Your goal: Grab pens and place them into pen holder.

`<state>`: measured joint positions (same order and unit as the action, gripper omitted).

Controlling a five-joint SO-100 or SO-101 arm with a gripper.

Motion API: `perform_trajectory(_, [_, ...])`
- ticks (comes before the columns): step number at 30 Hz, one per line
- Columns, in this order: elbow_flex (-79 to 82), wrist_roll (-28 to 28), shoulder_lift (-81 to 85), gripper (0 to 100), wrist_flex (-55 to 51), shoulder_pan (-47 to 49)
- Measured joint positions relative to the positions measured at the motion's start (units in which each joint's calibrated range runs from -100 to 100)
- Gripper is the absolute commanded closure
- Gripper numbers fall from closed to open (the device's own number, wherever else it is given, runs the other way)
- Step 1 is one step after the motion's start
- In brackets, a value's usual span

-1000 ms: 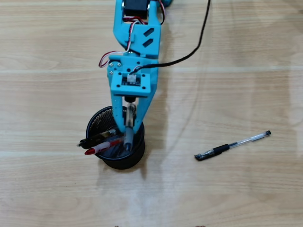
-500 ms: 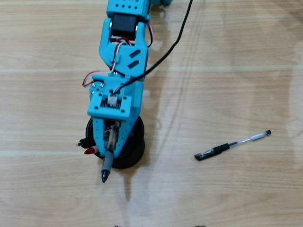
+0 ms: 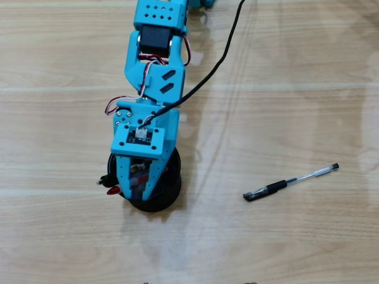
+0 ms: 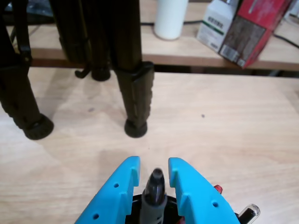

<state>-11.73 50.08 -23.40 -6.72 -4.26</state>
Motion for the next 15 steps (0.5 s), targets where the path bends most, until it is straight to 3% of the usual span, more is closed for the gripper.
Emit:
perform_trajectory(8, [0.0, -5.7, 6.5, 92, -3.4, 3.0])
perform_trajectory(15, [-6.0, -20.7, 11.8, 88, -24.0, 15.8])
